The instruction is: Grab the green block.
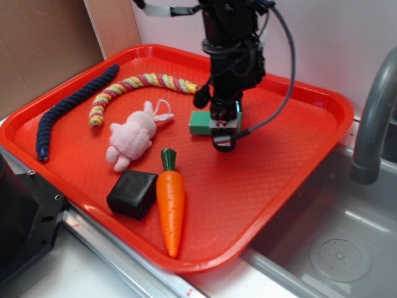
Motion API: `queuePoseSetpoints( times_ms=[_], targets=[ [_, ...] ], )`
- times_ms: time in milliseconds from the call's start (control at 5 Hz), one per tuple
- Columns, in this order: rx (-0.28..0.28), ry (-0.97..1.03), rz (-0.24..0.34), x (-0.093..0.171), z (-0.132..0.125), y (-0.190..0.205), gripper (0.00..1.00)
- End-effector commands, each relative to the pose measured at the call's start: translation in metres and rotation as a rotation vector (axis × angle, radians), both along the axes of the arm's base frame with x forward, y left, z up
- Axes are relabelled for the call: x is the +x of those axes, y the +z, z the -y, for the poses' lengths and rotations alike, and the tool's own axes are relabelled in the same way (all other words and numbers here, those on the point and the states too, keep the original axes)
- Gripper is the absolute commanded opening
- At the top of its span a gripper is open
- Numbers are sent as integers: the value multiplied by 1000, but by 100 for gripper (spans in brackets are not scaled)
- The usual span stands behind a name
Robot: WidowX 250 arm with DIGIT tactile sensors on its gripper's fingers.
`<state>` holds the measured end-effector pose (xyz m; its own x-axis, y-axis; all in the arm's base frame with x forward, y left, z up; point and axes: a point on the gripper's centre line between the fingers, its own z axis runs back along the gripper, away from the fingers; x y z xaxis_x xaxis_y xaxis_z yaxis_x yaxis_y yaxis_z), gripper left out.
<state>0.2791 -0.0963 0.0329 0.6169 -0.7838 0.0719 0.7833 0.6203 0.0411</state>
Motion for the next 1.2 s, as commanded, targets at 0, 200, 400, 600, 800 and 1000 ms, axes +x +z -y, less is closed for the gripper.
queuePoseSetpoints(
  times_ms=[0,200,400,600,800,1000],
  targets=[
    [-42,239,80,-45,-4,79,0],
    [-103,475,42,-62,-24,99,0],
    [-111,689,23,-65,-47,119,0],
    [-180,861,52,-64,-72,132,0],
    [-188,935,76,-61,-90,157,0],
    [-145,972,99,-54,-88,172,0]
  ],
)
